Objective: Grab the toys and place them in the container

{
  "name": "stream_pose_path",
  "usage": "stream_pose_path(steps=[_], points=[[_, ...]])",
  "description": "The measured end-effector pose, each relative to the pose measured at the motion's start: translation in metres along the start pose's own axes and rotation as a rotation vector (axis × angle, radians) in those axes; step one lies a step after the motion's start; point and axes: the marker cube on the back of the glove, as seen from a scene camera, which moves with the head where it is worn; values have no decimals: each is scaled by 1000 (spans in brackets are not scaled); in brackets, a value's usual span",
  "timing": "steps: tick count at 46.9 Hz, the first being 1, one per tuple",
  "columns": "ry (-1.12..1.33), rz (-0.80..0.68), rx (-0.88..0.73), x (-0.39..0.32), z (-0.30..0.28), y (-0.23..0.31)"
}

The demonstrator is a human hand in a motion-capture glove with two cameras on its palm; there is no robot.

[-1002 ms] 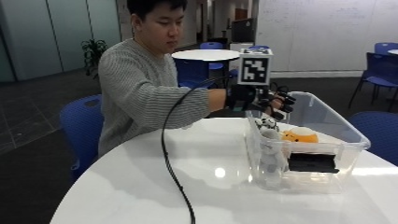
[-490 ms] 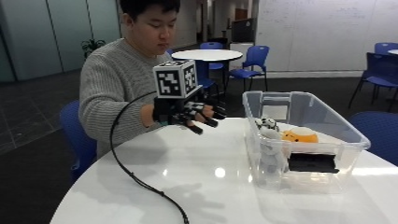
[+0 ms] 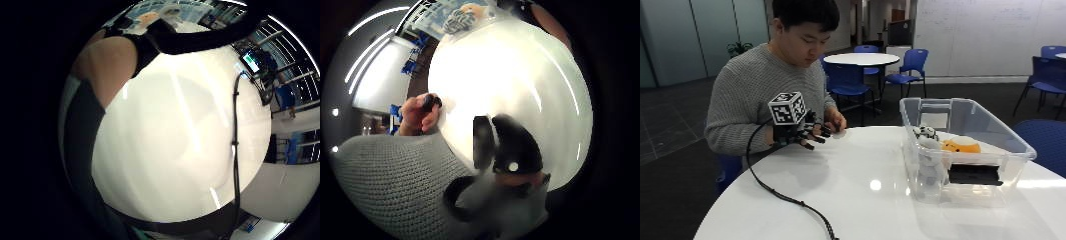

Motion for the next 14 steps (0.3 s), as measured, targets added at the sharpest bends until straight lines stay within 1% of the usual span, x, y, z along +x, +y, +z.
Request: stream_pose_path(steps=[14], points=[[-20,-36,-21,-5,7,-5]])
